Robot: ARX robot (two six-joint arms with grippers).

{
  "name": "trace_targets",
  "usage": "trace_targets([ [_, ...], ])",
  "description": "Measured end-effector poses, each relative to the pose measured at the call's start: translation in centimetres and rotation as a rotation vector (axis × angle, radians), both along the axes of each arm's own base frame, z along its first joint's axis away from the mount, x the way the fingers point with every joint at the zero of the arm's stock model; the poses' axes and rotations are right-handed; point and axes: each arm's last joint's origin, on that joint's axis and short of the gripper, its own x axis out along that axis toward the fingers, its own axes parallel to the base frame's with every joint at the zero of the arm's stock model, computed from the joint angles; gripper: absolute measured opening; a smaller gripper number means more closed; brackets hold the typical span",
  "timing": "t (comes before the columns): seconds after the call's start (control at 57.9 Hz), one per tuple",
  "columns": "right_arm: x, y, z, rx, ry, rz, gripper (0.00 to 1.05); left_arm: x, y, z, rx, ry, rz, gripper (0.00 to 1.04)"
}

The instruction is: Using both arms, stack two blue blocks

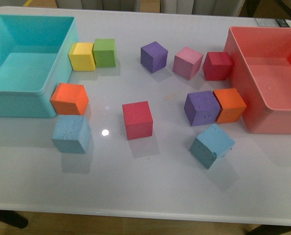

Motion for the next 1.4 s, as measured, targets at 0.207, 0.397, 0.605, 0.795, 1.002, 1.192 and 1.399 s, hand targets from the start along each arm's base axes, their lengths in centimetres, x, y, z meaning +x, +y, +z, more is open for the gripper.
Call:
trace_targets([
  [0.207, 0.0, 0.0, 0.0, 0.000, 0.000, 0.000, 0.96, 0.0, 0.0, 0.0, 0.000, 0.000, 0.000, 0.96],
  [0.397, 0.0, 0.0, 0.0, 0.000, 0.000, 0.000, 0.96, 0.0, 0.0, 0.0, 0.000, 0.000, 0.000, 0.96],
  [0.605, 2.2, 0.4, -0.1, -0.225, 0.542, 0.304, 0.96, 0.0, 0.0, 0.0, 0.000, 0.000, 0.000, 0.96],
  [0.795, 9.5, 2.4, -1.9, -0.355, 0.610, 0.395, 0.96, 0.0, 0.0, 0.0, 0.000, 0.000, 0.000, 0.96],
  [1.002, 15.4, 4.7, -7.2, -0.380, 0.827, 0.481, 0.96, 0.0, 0.0, 0.0, 0.000, 0.000, 0.000, 0.96],
  [1.192, 17.7, 6.5, -10.5, -0.393, 0.933, 0.517, 0.96, 0.0, 0.0, 0.0, 0.000, 0.000, 0.000, 0.96],
  [1.399, 20.0, 7.4, -12.8, -0.387, 0.972, 0.500, 0.96, 0.0, 0.0, 0.0, 0.000, 0.000, 0.000, 0.96],
])
